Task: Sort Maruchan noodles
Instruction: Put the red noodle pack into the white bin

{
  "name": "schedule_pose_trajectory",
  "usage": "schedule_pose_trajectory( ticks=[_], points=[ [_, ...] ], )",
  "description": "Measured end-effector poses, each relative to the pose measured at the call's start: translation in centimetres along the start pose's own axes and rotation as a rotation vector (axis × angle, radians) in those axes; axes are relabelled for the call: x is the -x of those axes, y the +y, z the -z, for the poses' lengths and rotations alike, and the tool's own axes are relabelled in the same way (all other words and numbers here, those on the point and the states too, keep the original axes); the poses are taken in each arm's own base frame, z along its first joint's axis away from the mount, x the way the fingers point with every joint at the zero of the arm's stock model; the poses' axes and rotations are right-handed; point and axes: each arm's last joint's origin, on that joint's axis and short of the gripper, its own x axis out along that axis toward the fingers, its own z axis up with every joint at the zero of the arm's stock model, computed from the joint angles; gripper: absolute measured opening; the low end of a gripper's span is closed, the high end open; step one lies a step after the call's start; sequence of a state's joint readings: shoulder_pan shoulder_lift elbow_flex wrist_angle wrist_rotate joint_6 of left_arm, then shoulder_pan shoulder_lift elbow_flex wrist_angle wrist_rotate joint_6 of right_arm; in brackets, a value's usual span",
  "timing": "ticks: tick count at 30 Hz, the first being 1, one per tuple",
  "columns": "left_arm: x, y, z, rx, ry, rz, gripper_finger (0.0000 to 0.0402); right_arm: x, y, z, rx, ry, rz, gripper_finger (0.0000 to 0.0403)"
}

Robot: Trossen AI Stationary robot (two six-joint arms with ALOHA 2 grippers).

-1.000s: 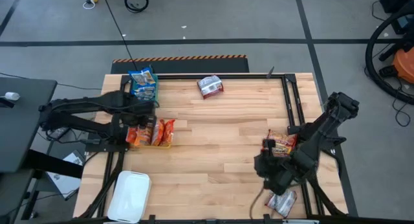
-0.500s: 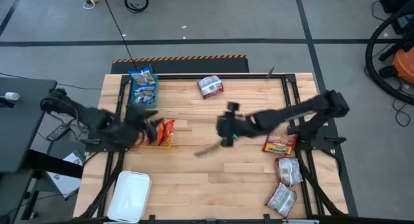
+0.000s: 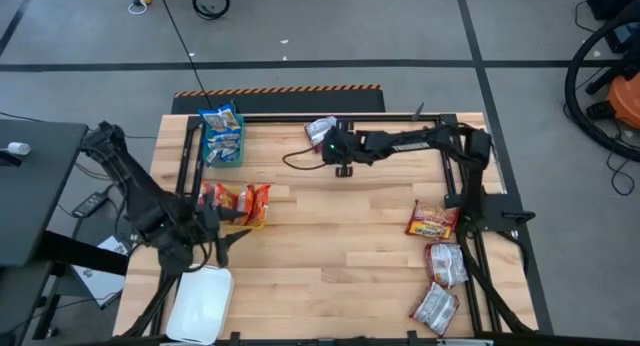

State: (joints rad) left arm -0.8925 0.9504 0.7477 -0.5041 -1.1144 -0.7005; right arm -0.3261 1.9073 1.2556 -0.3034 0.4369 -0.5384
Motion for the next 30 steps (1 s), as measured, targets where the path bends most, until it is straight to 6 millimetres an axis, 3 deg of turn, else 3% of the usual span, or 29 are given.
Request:
schedule_pose_trajectory(
  ticks=[6,11,17,24,27,30],
  points=[
    [0.0,-0.6,0.3,-0.063,-0.047,-0.039,0.0203,-3.5,-1.2,1.1,0.146,0.02,0.051,0.0178],
    [-0.8,-0.4,0.3,-0.179,-0.074,-0.133,0.0203,-6.2,-0.9,2.3,0.306,0.056,0.026,0.0177],
    [-1.9,0.2,0.0,-0.272,-0.063,-0.211,0.0203,-7.5,-0.4,2.4,0.293,0.064,0.038,0.0155],
    [-3.5,1.5,-0.6,-0.418,-0.029,-0.343,0.0203,-7.3,-0.6,2.0,0.206,0.019,0.064,0.0054],
    [-4.1,2.0,-0.7,-0.447,0.002,-0.358,0.0203,-5.8,-0.7,1.3,0.193,0.002,0.061,0.0015],
    [-4.7,2.5,-0.9,-0.469,0.03,-0.371,0.0206,-3.1,-0.6,0.3,0.16,-0.021,0.063,0.0021]
  ],
)
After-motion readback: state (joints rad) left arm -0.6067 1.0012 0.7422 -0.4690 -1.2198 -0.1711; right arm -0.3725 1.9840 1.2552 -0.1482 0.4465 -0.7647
